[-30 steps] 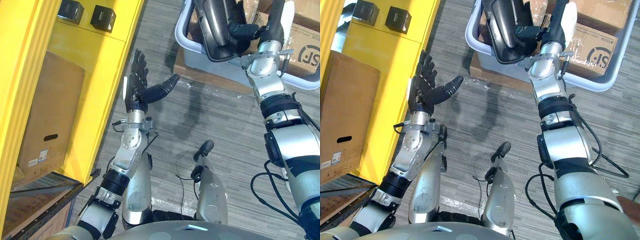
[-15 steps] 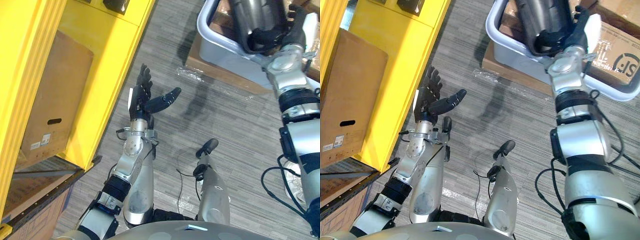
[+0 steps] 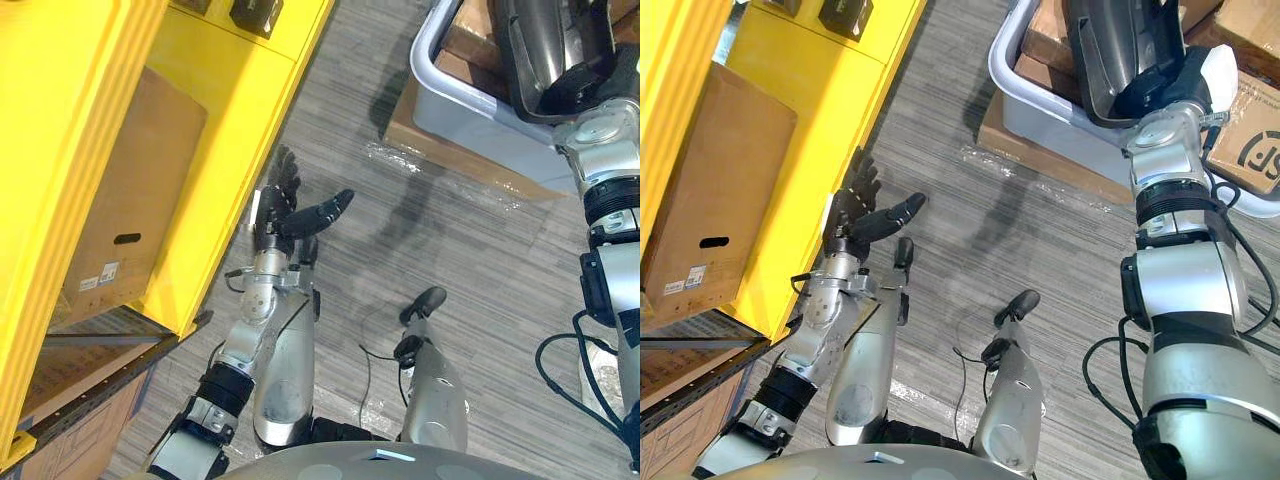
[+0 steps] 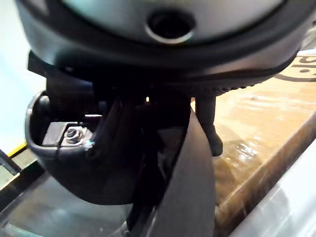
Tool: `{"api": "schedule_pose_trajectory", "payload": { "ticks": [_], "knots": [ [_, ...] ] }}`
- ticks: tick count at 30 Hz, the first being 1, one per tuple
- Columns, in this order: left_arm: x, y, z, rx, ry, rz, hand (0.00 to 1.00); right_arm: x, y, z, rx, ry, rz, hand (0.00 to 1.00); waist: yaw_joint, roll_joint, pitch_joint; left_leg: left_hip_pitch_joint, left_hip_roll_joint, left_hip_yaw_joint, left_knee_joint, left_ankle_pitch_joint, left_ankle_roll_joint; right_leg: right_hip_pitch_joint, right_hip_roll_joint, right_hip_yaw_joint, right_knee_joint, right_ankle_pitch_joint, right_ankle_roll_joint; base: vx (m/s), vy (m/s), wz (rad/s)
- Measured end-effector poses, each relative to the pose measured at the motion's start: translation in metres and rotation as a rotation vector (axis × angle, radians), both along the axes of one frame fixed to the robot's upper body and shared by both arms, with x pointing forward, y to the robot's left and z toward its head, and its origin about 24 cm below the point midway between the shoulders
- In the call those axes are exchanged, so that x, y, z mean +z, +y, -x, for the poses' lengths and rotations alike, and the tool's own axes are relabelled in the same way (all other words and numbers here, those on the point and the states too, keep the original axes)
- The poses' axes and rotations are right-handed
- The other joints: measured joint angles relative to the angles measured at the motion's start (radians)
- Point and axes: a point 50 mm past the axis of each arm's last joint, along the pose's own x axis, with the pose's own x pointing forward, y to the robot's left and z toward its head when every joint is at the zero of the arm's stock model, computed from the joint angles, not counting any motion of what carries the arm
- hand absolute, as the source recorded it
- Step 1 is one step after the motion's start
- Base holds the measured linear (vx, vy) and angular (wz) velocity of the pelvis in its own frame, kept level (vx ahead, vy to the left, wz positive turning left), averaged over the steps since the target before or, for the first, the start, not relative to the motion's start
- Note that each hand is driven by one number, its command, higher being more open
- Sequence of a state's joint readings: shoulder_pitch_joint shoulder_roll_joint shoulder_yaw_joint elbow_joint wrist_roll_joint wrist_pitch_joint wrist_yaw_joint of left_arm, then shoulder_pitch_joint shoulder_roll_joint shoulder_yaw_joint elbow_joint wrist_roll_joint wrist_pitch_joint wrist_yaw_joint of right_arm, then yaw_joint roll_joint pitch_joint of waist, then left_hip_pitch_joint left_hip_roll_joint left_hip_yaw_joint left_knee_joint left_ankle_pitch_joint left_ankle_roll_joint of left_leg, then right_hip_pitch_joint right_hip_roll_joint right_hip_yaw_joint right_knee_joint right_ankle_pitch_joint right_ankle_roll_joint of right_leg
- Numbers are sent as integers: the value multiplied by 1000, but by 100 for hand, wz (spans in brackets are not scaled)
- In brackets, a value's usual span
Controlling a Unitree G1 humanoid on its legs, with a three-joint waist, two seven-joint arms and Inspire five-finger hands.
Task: Walk over and take three plastic housings, then place them on the shelf
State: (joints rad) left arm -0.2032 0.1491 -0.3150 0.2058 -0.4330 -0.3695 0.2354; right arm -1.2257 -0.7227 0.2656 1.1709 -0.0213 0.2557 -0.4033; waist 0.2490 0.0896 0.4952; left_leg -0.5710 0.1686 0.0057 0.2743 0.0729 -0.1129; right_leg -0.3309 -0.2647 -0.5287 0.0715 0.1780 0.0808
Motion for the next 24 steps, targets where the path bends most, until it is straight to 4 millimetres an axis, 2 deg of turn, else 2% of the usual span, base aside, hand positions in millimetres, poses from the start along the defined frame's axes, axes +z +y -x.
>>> {"api": "schedule_pose_trajectory", "payload": {
  "ticks": [4, 8, 12, 16, 19, 21, 24],
  "knots": [
    [5, 9, 12, -20, -36, 19, 100, -15, -5, 4, -74, -6, 8, 0, -5, -1, 0, 65, 0, 11, -40, 7, -3, 41, 0, 12, 0, -6, -8, 0, -1, -1],
    [9, 10, 19, -67, -59, 71, 100, -6, 0, 4, -87, -60, 55, 0, -29, -8, 3, 142, 4, 29, -113, 49, -9, 76, 4, 21, -9, -9, -11, 0, -32, -9],
    [15, 9, 28, -168, -61, 153, 100, 22, 18, 6, -19, -256, 146, 0, -57, -35, 10, 262, 29, 75, -196, 75, -24, 135, 29, 55, -33, -7, -7, 25, -67, -28],
    [11, 2, 29, -283, 21, 213, 100, 31, 36, 14, 76, -388, 257, 0, -81, -76, -10, 358, 49, 109, -259, 84, -35, 196, 55, 73, -68, -8, -6, 55, -64, -23],
    [-4, -9, 29, -392, 185, 227, 100, 15, 52, 19, 152, -409, 344, 0, -99, -135, -81, 413, 57, 138, -327, 99, -38, 213, 74, 94, -107, -4, 0, 72, -46, -24],
    [-13, -17, 30, -452, 277, 240, 100, 0, 63, 22, 200, -410, 366, 0, -117, -154, -118, 439, 55, 153, -350, 104, -45, 228, 75, 96, -123, -1, 4, 97, -22, -15],
    [-22, -27, 25, -511, 374, 278, 100, -31, 82, 29, 275, -380, 381, 0, -138, -160, -170, 474, 52, 170, -356, 100, -46, 261, 76, 98, -144, 0, 6, 90, -13, -9]
  ]
}}
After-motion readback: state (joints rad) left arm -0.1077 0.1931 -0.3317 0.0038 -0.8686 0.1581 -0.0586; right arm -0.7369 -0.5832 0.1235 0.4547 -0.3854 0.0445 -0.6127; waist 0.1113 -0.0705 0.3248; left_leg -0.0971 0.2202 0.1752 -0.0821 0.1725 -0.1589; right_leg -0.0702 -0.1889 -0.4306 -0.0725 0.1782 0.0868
